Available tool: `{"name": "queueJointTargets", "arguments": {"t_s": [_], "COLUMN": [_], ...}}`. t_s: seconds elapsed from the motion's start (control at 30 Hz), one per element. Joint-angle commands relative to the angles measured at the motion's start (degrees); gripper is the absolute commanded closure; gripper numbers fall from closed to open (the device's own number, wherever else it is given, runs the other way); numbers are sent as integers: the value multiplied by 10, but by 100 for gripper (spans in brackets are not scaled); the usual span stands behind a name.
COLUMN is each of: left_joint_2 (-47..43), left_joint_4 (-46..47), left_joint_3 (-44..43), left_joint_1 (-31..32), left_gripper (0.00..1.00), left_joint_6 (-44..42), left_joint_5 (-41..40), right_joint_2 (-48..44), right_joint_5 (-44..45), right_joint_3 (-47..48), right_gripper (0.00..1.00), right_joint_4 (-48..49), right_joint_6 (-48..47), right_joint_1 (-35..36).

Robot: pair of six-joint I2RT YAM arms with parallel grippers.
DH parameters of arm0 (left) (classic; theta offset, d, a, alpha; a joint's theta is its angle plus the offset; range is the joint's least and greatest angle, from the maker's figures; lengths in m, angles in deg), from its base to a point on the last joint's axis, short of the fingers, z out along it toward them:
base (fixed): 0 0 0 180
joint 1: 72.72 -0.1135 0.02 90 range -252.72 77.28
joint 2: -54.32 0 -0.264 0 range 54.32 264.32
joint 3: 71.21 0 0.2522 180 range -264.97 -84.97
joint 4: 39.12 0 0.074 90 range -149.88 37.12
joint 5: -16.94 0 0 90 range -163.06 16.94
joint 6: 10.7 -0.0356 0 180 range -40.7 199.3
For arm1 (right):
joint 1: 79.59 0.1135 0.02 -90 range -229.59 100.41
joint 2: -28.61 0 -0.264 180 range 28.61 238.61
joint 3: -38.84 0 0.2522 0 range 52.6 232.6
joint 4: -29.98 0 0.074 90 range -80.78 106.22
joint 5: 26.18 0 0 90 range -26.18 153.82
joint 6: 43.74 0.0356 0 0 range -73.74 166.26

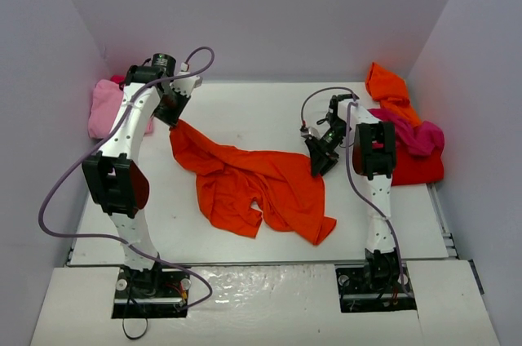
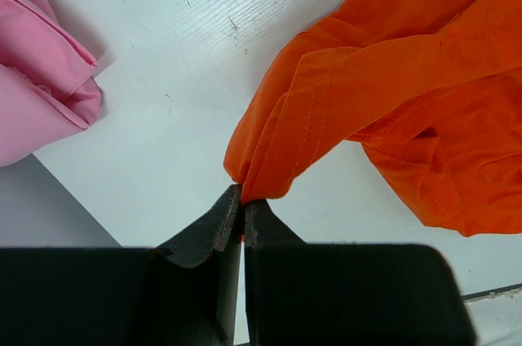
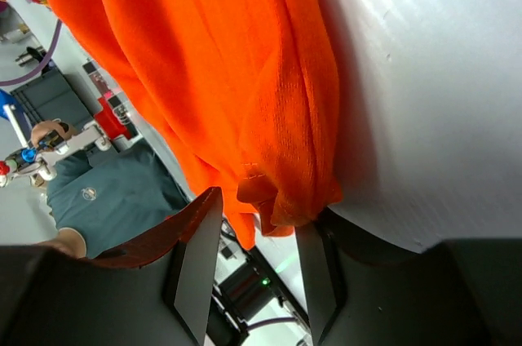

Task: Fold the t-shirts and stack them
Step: Flatten out the tshirt

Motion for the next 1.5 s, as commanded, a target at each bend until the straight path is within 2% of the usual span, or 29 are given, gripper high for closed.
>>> {"name": "queueJointTargets", "arguments": {"t_s": [0.0,0.13,0.23,0.3,0.43,0.6,0.67,0.73,0.8,1.0,1.1,1.27,1.37,1.4,1.47], "left_joint_2": [-12,-7,-9,-11,-19,-34,-50,-57,-65,-95,-98,-127,-154,-167,-185], "left_joint_4": [3,3,7,8,16,35,59,66,68,97,94,117,109,103,96], "left_joint_3": [-12,-11,-4,0,13,25,32,23,4,-70,-129,-162,-195,-211,-222], "left_joint_1": [3,3,4,4,3,2,0,0,0,-22,-39,-63,-71,-71,-71], "left_gripper": [100,100,100,100,100,100,100,100,100,100,100,100,100,100,100], "left_joint_6": [-4,-4,-6,-9,-12,-3,12,18,23,32,43,50,37,31,23], "left_joint_5": [-4,-2,-3,-6,-13,-22,-29,-33,-46,-89,-97,-106,-113,-118,-120], "right_joint_2": [55,86,99,96,66,21,-3,-27,-67,-219,-266,-339,-390,-412,-444], "right_joint_5": [121,140,168,174,196,267,329,354,444,592,620,638,647,656,643], "right_joint_3": [32,92,96,88,64,49,61,83,96,115,129,123,134,133,114], "right_gripper": [59,71,97,100,100,100,100,100,100,100,100,100,93,96,96], "right_joint_4": [174,176,186,197,242,289,296,302,338,445,493,545,553,556,562], "right_joint_6": [-4,55,67,69,78,110,125,131,147,134,132,147,146,144,146], "right_joint_1": [23,32,40,44,46,42,42,38,40,43,43,49,60,63,63]}}
